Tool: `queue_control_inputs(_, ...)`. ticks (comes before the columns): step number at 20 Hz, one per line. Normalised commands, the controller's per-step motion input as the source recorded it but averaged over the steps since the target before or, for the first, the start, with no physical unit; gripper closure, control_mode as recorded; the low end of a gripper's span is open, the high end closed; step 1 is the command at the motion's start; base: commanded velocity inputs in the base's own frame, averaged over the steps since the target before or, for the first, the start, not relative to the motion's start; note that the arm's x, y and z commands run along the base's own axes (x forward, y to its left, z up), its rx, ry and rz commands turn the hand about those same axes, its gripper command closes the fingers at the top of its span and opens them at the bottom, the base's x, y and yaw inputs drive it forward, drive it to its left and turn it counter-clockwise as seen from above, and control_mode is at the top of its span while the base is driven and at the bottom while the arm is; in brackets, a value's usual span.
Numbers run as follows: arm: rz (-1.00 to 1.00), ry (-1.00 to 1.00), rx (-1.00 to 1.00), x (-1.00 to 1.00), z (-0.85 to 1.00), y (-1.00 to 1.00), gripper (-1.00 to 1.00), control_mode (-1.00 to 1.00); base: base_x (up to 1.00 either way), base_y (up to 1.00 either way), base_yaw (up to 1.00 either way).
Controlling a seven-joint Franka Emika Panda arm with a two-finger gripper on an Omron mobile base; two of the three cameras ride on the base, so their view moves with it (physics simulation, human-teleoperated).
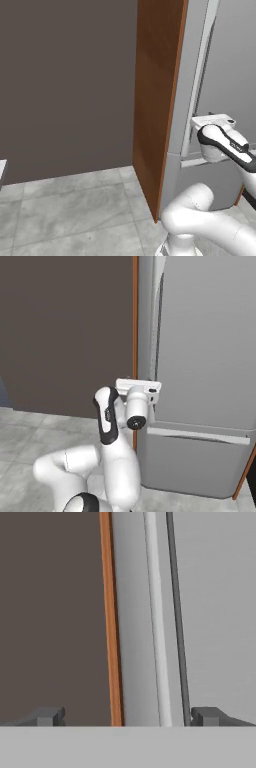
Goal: Retrieve the pear and peach from the fridge and place them into the bowl on the dining table.
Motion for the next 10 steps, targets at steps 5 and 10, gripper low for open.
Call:
queue_control_inputs(5, 0.0, 0.0, 0.0, 0.45, 0.04, 0.0, -1.0, -1.0, 0.0, 0.0, 0.0)
queue_control_inputs(10, -0.01, 0.0, 0.0, 0.36, 0.08, 0.0, -1.0, -1.0, 0.0, 0.0, 0.0)
